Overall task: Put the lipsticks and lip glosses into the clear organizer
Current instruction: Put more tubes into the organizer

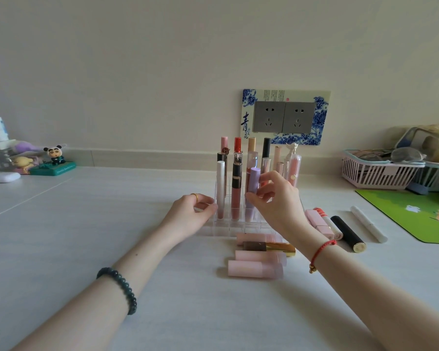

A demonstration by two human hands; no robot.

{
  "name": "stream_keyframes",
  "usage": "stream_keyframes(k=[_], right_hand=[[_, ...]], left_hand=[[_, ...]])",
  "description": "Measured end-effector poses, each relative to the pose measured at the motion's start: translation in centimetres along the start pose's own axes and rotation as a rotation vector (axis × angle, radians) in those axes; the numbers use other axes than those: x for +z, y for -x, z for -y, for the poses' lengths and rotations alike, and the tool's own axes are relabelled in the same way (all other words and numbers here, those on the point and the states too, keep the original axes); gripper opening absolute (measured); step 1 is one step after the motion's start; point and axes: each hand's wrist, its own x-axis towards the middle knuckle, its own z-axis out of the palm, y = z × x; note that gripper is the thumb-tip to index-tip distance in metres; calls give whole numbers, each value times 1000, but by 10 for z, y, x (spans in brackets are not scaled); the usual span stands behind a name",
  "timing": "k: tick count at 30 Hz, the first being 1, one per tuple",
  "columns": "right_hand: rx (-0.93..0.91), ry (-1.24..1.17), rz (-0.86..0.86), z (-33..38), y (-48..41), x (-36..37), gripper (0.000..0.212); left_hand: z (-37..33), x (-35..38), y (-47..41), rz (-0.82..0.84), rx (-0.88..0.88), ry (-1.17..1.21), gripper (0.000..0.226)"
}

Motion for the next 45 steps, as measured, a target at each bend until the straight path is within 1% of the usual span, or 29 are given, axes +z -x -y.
stream_keyframes(k=[10,18,20,22,25,27,29,31,33,35,40,42,45], right_hand=[[18,-9,13,0,2,2,30],[-2,8,13,0,3,-7,35],[-24,12,-49,4,0,-19,33],[-56,16,-154,6,-5,-40,27],[-82,79,-305,0,-14,-80,18],[-30,194,-323,-15,-16,-104,15],[82,348,-292,-37,-15,-123,17],[223,485,-202,-63,-12,-136,24],[355,571,-98,-83,-8,-143,31],[444,609,-41,-94,-6,-145,35],[576,697,82,-101,-3,-140,41],[625,725,107,-100,-3,-138,37],[649,717,97,-100,-2,-136,30]], left_hand=[[-2,-1,2,-8,-8,-23,23],[-3,-2,2,-23,-12,-40,26],[-2,-3,2,-21,-17,-43,25],[-1,-3,0,-14,-27,-38,23],[0,-3,-1,0,-19,-48,14],[0,-2,0,4,-3,-51,9],[-1,-2,2,2,10,-42,4],[-1,-1,2,4,20,-35,3],[-1,-1,2,5,26,-33,12],[-1,-1,3,5,24,-19,18],[-1,0,3,15,16,11,16],[-1,0,3,15,15,21,15],[-1,0,4,14,11,22,14]])
